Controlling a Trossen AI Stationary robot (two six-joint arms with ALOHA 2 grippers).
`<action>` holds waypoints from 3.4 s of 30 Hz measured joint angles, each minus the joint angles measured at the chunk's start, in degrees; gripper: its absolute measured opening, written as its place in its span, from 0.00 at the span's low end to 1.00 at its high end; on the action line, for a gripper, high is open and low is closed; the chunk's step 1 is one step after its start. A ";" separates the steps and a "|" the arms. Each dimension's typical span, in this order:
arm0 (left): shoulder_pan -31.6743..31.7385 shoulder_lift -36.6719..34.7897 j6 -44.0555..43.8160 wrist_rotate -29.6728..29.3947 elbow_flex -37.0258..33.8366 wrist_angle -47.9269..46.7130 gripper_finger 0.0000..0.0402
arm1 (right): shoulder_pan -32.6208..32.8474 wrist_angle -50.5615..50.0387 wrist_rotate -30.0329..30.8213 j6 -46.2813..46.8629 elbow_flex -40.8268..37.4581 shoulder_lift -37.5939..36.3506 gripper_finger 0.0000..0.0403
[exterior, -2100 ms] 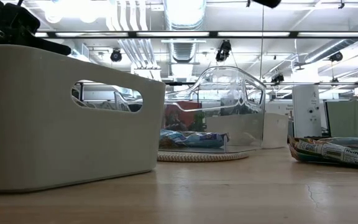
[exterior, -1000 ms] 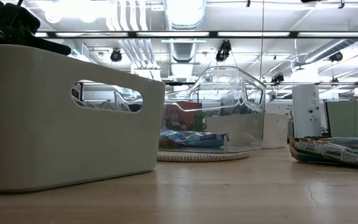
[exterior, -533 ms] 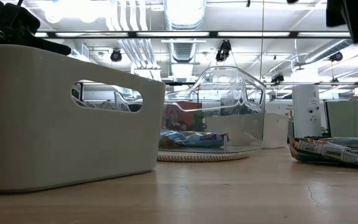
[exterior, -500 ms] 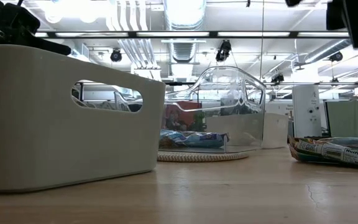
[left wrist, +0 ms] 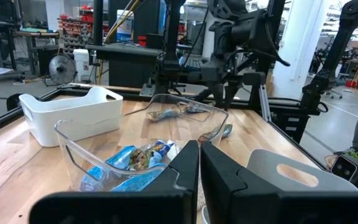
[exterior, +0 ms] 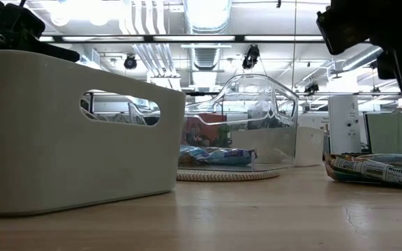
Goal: Pick and place Granola Bars by type
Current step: Put the yellow granola bar into the white bin
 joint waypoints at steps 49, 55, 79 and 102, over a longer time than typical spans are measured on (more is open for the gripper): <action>0.00 -0.01 0.00 0.01 0.00 0.00 0.00 | -2.51 0.97 1.58 -4.88 3.89 11.22 0.83; -0.02 -0.02 0.00 0.01 0.01 0.00 0.00 | -2.55 1.98 1.56 -5.43 3.02 11.22 0.83; 0.00 -0.01 0.00 0.00 0.00 0.00 0.00 | -2.60 3.28 1.08 -3.95 2.65 15.59 0.78; -0.01 0.01 0.00 0.00 0.01 0.00 0.00 | -2.60 2.74 -1.89 -4.78 3.05 15.59 0.35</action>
